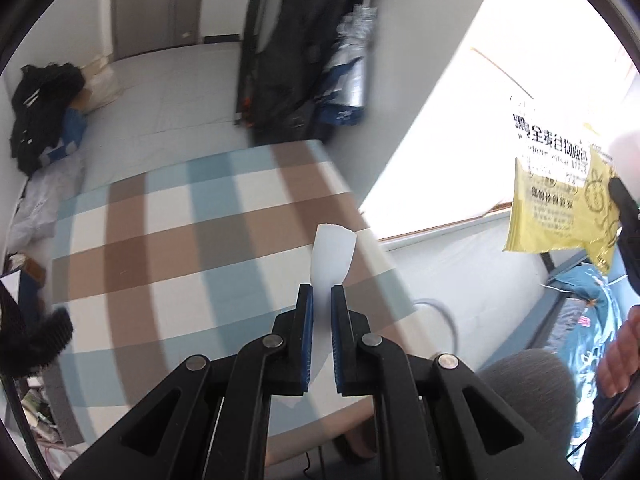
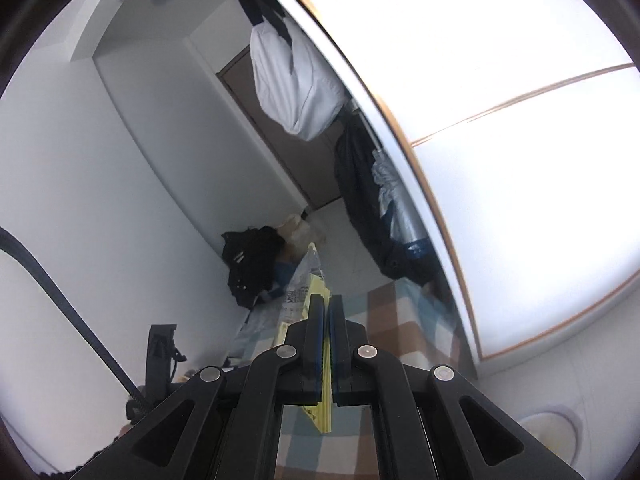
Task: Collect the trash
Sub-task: 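Carry the tube and yellow bag toward the white bin, then open both grippers over the white bin to drop the tube and bag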
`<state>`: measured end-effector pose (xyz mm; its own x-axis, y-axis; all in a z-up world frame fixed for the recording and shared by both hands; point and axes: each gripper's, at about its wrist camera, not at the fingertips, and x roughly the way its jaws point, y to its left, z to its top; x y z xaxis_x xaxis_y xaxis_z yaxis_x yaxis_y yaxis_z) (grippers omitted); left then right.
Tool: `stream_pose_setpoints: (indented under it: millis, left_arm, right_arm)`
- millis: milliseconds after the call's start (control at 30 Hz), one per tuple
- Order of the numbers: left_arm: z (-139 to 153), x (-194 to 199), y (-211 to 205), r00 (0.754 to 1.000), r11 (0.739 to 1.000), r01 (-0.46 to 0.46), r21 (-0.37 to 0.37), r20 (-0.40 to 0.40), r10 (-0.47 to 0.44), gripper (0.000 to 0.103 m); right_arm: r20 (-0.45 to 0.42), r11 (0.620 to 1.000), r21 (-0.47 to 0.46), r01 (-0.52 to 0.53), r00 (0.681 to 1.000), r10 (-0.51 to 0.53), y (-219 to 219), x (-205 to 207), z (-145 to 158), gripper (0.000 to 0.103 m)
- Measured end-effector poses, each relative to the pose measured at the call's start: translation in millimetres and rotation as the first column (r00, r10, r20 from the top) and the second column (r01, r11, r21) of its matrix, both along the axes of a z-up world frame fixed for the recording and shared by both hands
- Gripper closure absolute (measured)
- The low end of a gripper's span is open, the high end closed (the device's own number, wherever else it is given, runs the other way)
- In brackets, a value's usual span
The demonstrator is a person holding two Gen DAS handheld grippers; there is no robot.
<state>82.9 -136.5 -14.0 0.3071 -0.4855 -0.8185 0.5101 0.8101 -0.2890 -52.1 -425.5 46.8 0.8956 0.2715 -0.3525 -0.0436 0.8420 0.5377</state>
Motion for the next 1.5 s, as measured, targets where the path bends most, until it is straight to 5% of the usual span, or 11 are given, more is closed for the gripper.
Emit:
stream_pose_setpoints:
  millis: [267, 600, 967, 1200, 1500]
  left_arm:
    - [4, -13, -97, 0.984, 0.981, 0.163, -0.106, -0.057, -0.17, 0.098]
    - [-33, -36, -195, 0.916, 0.927, 0.363, -0.095, -0.148, -0.373, 0.098]
    - [-110, -40, -252, 0.81, 0.877, 0.48, -0.017, -0.374, -0.451, 0.098]
    - [-139, -38, -279, 0.746, 0.855, 0.518, -0.008, -0.483, -0.457, 0.098]
    - [-166, -38, -298, 0.698, 0.833, 0.554, 0.017, -0.555, -0.452, 0.097]
  right_arm:
    - [-0.044, 0.979, -0.048, 0.199, 0.979, -0.201, -69, -56, -12, 0.101]
    - [-0.256, 0.93, -0.05, 0.364, 0.896, -0.364, -137, -95, -96, 0.101]
    - [-0.467, 0.929, -0.039, 0.367, 0.815, -0.342, -152, -84, -199, 0.101]
    - [-0.615, 0.93, -0.021, 0.366, 0.729, -0.301, -152, -73, -268, 0.099]
    - [-0.704, 0.932, 0.022, 0.363, 0.667, -0.243, -143, -49, -313, 0.097]
